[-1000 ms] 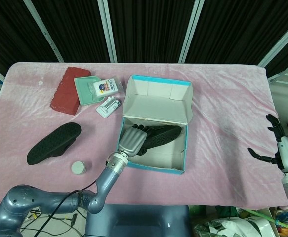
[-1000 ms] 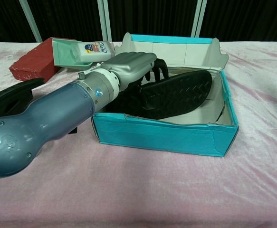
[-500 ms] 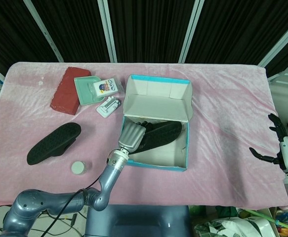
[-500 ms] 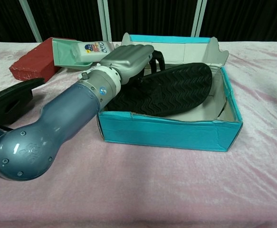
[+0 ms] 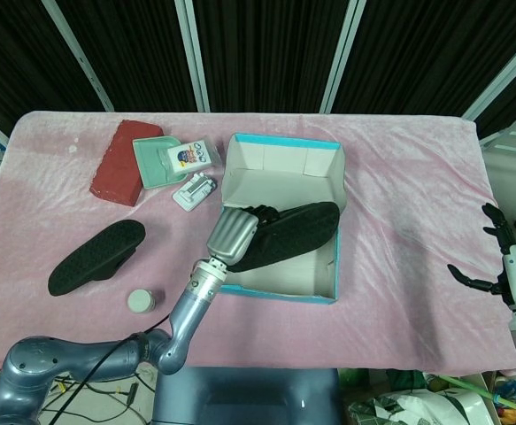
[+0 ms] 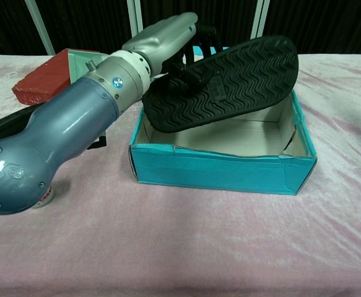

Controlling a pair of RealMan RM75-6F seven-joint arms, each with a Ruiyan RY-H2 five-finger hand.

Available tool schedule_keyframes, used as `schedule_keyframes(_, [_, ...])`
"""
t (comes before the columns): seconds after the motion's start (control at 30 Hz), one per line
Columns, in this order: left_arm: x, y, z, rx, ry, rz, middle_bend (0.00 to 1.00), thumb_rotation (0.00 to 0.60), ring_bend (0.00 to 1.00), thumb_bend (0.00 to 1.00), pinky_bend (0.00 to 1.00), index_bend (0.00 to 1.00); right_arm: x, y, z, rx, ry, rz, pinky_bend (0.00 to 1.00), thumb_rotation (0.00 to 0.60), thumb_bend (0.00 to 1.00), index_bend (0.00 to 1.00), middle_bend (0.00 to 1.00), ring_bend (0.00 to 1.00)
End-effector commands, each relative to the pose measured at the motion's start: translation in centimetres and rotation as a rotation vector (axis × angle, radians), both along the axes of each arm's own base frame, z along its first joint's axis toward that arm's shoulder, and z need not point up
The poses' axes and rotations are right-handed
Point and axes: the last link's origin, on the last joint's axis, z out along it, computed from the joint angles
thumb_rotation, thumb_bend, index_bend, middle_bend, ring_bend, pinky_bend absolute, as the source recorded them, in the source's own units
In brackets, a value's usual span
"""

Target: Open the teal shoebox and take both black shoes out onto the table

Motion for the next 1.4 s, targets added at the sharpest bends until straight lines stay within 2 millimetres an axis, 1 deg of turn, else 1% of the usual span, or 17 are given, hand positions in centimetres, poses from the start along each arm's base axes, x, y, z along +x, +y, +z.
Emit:
schedule_keyframes(0.03, [0.3, -0.2, 1.7, -0.028, -0.096, -0.002, 0.57, 0.600, 0.51, 0.52, 0.66, 0.49, 0.0, 0.0, 0.0, 0.000, 0.000, 0.001, 0.16, 0.600, 0.11, 0.00, 0.00, 0.00])
schedule_keyframes(0.3, [0.6, -1.2, 5.8, -0.033, -0.306, -0.012, 0.57, 0.600, 0.51, 0.52, 0.66, 0.47, 0.1, -0.1, 0.1, -0.002, 0.002, 0.006, 0.16, 0.600, 0.11, 0.00, 0.00, 0.00])
schedule_keyframes(0.37, [0.0, -1.5, 7.3, -0.015, -0.334, -0.008, 0.57, 0.600, 0.51, 0.52, 0.66, 0.47, 0.2, -0.1, 0.1, -0.004, 0.002, 0.007, 0.16, 0.600, 0.11, 0.00, 0.00, 0.00])
schedule_keyframes(0.43, [-1.3, -1.8, 9.1, 0.014, -0.323, 0.008, 0.57, 0.600, 0.51, 0.52, 0.65, 0.47, 0.2, -0.1, 0.1, -0.004, 0.003, 0.009, 0.16, 0.600, 0.12, 0.00, 0.00, 0.00])
schedule_keyframes(0.53, [-4.1, -2.1, 11.3, 0.053, -0.255, 0.064, 0.56, 0.600, 0.51, 0.52, 0.65, 0.46, 0.3, -0.1, 0.0, -0.001, 0.002, 0.014, 0.16, 0.600, 0.11, 0.00, 0.00, 0.00])
schedule_keyframes(0.6, [-6.5, -2.3, 12.6, 0.078, -0.194, 0.123, 0.56, 0.600, 0.51, 0.52, 0.64, 0.45, 0.3, -0.2, -0.1, 0.002, 0.002, 0.017, 0.16, 0.600, 0.11, 0.00, 0.00, 0.00])
schedule_keyframes(0.73, [-11.5, -2.6, 13.8, 0.104, -0.065, 0.260, 0.55, 0.600, 0.51, 0.52, 0.64, 0.44, 0.4, -0.3, -0.4, 0.010, 0.000, 0.022, 0.16, 0.600, 0.11, 0.00, 0.00, 0.00])
schedule_keyframes(0.93, [-18.3, -2.6, 13.4, 0.097, 0.063, 0.455, 0.55, 0.600, 0.51, 0.52, 0.63, 0.44, 0.6, -0.6, -1.0, 0.024, -0.002, 0.034, 0.16, 0.600, 0.11, 0.00, 0.00, 0.00])
schedule_keyframes(1.07, [-21.3, -2.3, 12.5, 0.098, 0.079, 0.558, 0.54, 0.600, 0.50, 0.51, 0.63, 0.43, 0.7, -0.6, -1.2, 0.031, -0.002, 0.038, 0.16, 0.600, 0.12, 0.00, 0.00, 0.00])
schedule_keyframes(1.13, [-22.3, -2.0, 11.8, 0.095, 0.070, 0.596, 0.53, 0.600, 0.50, 0.51, 0.63, 0.42, 0.7, -0.6, -1.2, 0.031, -0.001, 0.038, 0.16, 0.600, 0.11, 0.00, 0.00, 0.00])
schedule_keyframes(1.17, [-22.5, -1.8, 11.5, 0.094, 0.063, 0.607, 0.53, 0.600, 0.49, 0.49, 0.62, 0.41, 0.7, -0.5, -1.2, 0.031, 0.000, 0.038, 0.16, 0.600, 0.11, 0.00, 0.00, 0.00])
schedule_keyframes(1.23, [-22.7, -1.7, 11.0, 0.090, 0.046, 0.618, 0.51, 0.600, 0.47, 0.40, 0.61, 0.38, 0.7, -0.4, -1.1, 0.029, 0.001, 0.037, 0.16, 0.600, 0.11, 0.00, 0.00, 0.00])
schedule_keyframes(1.27, [-22.7, -1.6, 10.8, 0.085, 0.039, 0.623, 0.48, 0.600, 0.44, 0.30, 0.60, 0.34, 0.7, -0.4, -1.0, 0.027, 0.001, 0.036, 0.16, 0.600, 0.11, 0.00, 0.00, 0.00])
schedule_keyframes(1.3, [-22.6, -1.6, 10.6, 0.079, 0.033, 0.625, 0.42, 0.600, 0.38, 0.18, 0.58, 0.28, 0.7, -0.3, -0.9, 0.026, 0.000, 0.036, 0.16, 0.600, 0.11, 0.00, 0.00, 0.00])
schedule_keyframes(1.33, [-22.5, -1.6, 10.4, 0.076, 0.029, 0.625, 0.38, 0.600, 0.33, 0.11, 0.55, 0.23, 0.7, -0.2, -0.9, 0.025, 0.000, 0.035, 0.16, 0.600, 0.11, 0.00, 0.00, 0.00])
schedule_keyframes(1.37, [-22.3, -1.7, 10.3, 0.072, 0.023, 0.621, 0.29, 0.600, 0.23, 0.02, 0.47, 0.16, 0.7, -0.2, -0.9, 0.025, 0.001, 0.034, 0.16, 0.600, 0.11, 0.00, 0.00, 0.00])
schedule_keyframes(1.4, [-22.2, -1.8, 10.2, 0.066, 0.017, 0.617, 0.24, 0.600, 0.18, 0.00, 0.42, 0.12, 0.6, -0.1, -0.9, 0.024, 0.002, 0.033, 0.16, 0.600, 0.11, 0.00, 0.00, 0.00])
